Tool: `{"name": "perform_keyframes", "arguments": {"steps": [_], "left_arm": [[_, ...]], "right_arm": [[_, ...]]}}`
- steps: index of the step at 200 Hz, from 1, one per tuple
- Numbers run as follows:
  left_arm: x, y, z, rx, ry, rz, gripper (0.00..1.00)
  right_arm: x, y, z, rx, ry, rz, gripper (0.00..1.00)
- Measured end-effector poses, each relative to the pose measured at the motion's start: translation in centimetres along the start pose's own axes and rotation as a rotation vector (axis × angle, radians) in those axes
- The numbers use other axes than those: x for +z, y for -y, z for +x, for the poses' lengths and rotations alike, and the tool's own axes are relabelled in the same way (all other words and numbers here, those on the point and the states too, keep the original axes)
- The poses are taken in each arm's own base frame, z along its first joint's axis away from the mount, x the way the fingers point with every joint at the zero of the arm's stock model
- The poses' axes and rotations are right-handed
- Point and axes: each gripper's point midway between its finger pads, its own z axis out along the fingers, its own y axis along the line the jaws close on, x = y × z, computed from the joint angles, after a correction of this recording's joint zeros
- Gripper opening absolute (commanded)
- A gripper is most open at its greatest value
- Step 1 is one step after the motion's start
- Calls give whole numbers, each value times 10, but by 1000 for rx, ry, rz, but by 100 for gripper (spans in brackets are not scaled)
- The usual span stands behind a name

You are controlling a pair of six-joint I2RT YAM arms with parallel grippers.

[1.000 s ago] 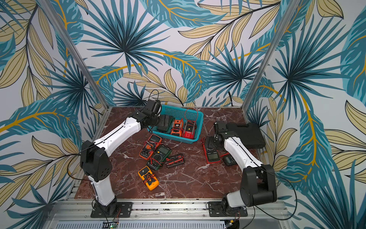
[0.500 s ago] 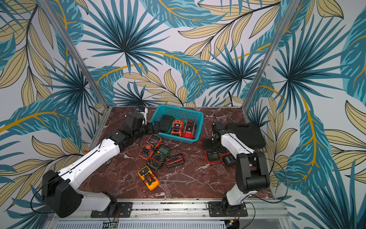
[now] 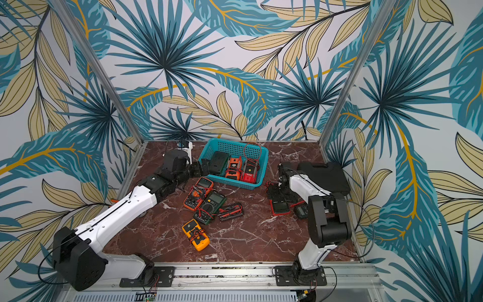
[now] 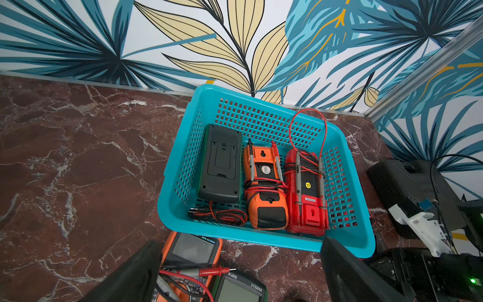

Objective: Put the multimeter into the basket
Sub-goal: Pick up the multimeter from the center of the board.

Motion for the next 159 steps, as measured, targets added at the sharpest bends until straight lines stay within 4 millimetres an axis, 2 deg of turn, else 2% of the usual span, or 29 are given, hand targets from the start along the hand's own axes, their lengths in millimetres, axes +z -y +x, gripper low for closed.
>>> {"name": "perform_keyframes", "arguments": {"steps": [75,95,159], "left_arm": [[1,3,-5,-17,22,12,100],[1,2,-4,-17,22,11,100],[1,2,-5,-17,23,12,100]], "right_arm": [[12,-7,-14,15,-2,-6,97],[13,-9,-17,19,-1,-6,100],[18,-11,-21,10,-56,24,99]]}}
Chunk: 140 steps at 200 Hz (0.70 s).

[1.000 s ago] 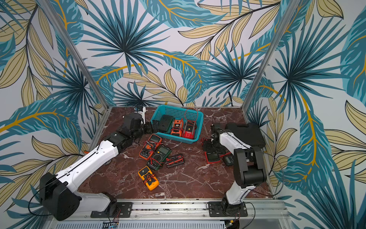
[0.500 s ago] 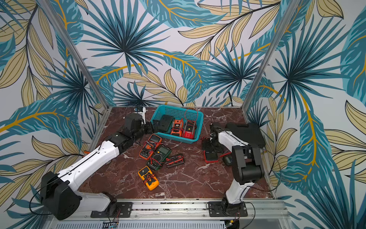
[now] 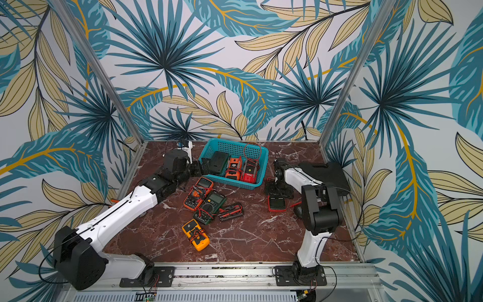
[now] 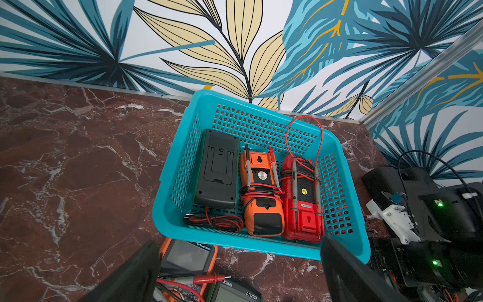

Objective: Put the multimeter into the basket
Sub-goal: Pick up the multimeter from the center of the board.

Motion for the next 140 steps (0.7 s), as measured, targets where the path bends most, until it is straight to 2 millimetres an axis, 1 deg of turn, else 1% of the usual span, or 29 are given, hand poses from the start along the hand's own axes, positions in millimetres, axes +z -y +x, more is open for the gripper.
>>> {"name": "perform_keyframes", "arguments": {"steps": [29,43,53,66,74,86,114,128,140], "left_arm": [[0,0,0,0,2,1,100],[0,0,-1,-1,3,1,100],[0,0,-1,-1,3,1,100],[0,0,-1,-1,3,1,100],[0,0,-1,-1,3,1,100],[0,0,-1,-1,4,0,100],[0,-1,-1,-1,6,-4,100],[0,-1,-2,-1,7,-6,100],[0,-2,-2,-1,9,-9,100]], "right_arm": [[0,0,0,-1,-18,6,99],[0,0,0,-1,-20,5,94],[0,-1,0,-5,-21,5,85],[-1,-1,0,0,-20,3,58],[-1,-1,0,1,-20,3,48],[-2,-1,-1,2,-11,5,42],[-8,5,2,15,27,34,33],[-19,10,4,25,57,47,30],[-36,11,3,36,103,45,27]]}}
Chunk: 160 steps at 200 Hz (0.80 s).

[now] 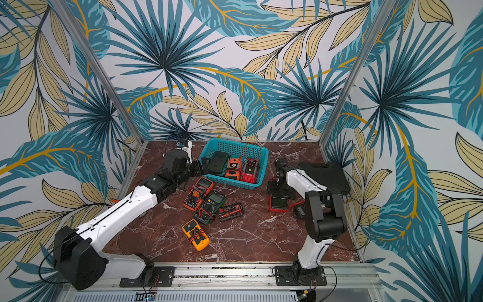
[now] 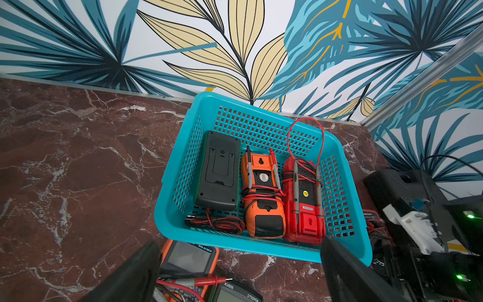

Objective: Put the multimeter into the basket
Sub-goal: Pick up the multimeter from the center of the board, then place the multimeter in the basket.

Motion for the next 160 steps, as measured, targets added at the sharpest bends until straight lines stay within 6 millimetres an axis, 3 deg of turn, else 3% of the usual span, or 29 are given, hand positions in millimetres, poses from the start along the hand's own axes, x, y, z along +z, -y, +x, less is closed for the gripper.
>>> {"name": "perform_keyframes", "arguments": {"steps": [39,77,129,160], "left_arm": [[1,-1,1,0,0,-5,100],[1,-1,0,-1,5,-2,100],[2,-1,2,-1,5,-2,100],[3,-2,4,-1,2,-2,100]], "right_arm": [[-58,0,-21,52,184,-45,23],[-90,-6,-31,89,255,-88,23],[-148,-59,-79,74,387,-205,23],[-156,-98,-105,60,413,-248,23]]}}
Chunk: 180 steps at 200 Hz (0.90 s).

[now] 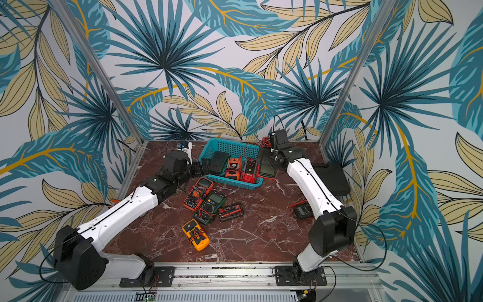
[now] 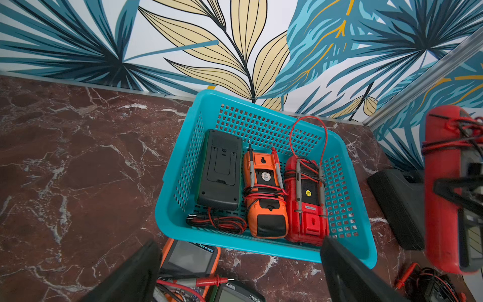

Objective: Put the multimeter into the basket
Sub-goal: Place the multimeter in the basket.

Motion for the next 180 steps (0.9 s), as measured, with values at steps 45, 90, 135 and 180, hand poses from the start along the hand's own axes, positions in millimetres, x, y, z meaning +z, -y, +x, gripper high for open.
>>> {"name": "perform_keyframes", "arguments": {"steps": [45,90,135,180], "left_arm": [[1,5,1,-7,-2,28,100],[4,6,10,-10,-26,45,100],[7,5,15,-8,-40,47,100],[7,5,16,-8,-42,47,100]], "right_arm": [[53,-39,-10,-9,-38,5,22],[99,-46,4,7,-106,54,24],[120,-34,24,25,-169,113,28],[138,-28,36,38,-201,149,38]]}}
